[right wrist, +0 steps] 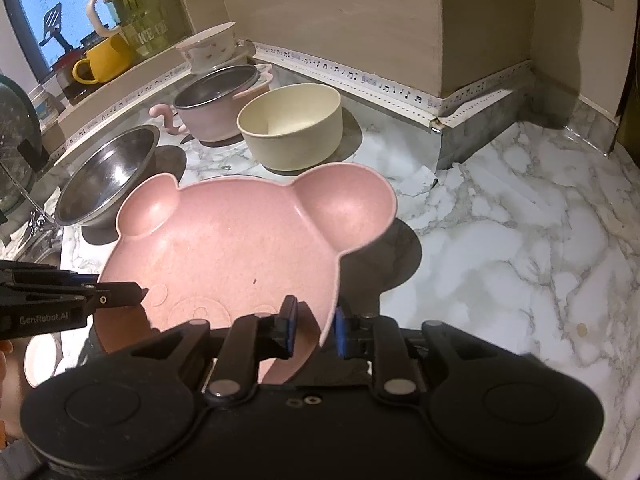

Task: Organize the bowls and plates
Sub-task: 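Lift the pink bear plate with both grippers and lower it onto the white plates, then open both grippers and withdraw from the pink plate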

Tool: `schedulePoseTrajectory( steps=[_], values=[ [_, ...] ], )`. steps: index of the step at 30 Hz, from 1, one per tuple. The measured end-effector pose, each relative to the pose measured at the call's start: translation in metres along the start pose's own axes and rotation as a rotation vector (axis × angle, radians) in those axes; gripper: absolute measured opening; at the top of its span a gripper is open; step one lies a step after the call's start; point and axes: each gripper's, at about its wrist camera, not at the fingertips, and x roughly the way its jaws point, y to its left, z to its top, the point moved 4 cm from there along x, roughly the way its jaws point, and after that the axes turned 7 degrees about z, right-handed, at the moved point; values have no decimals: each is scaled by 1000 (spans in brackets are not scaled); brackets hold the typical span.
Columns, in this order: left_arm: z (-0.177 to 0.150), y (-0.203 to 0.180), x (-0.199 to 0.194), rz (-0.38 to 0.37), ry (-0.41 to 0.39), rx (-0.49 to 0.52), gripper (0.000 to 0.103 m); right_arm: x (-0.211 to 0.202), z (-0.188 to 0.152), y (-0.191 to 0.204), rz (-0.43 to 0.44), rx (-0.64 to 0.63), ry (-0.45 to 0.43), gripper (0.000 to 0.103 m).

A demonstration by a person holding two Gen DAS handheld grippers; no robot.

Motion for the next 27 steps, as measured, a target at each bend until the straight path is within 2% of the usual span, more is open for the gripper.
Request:
schedulePoseTrajectory(
  steps=[9,14,27],
  values=[
    [1,2,0,3,12,-8,24,0,0,3,-5,-9,31,26],
    [2,5,-3,2,8,-9,24,-6,4,0,-18,-7,25,31],
    [9,10,-32,-23,-54,-3,25,-34,13,6,-23,-40,-2,38]
  ],
)
